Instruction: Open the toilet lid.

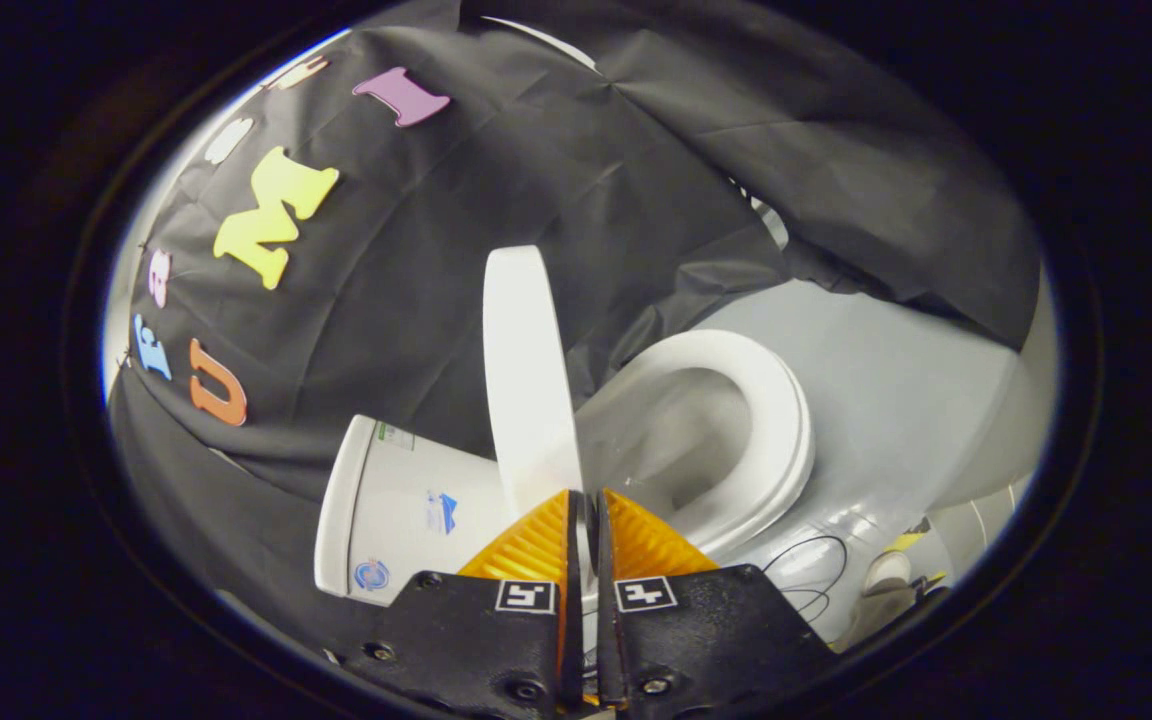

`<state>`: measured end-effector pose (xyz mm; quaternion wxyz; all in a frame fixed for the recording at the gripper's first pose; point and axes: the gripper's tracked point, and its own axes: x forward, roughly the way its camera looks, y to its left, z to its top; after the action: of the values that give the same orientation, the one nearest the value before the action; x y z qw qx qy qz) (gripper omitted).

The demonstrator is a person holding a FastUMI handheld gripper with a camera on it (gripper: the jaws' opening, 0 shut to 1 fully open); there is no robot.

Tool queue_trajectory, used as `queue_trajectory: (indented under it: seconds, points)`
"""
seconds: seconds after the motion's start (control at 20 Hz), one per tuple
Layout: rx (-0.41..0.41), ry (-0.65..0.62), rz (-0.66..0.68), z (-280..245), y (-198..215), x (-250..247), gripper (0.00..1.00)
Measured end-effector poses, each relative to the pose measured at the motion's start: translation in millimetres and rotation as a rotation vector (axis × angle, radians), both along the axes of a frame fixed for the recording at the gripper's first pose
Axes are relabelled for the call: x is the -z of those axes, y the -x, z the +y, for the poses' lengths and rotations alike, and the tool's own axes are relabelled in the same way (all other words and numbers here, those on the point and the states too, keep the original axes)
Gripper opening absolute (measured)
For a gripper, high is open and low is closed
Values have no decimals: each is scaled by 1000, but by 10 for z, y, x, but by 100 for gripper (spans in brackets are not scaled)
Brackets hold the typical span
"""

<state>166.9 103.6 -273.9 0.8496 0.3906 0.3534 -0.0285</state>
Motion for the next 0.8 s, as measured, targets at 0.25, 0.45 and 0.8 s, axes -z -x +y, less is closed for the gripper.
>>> queue_trajectory:
  seconds: [0.25,0.45,0.8]
  points:
    - [-11,22,-2,80,-28,-88,9]
    - [-32,47,-6,177,-39,-175,9]
    - [-43,73,-18,322,-53,-298,9]
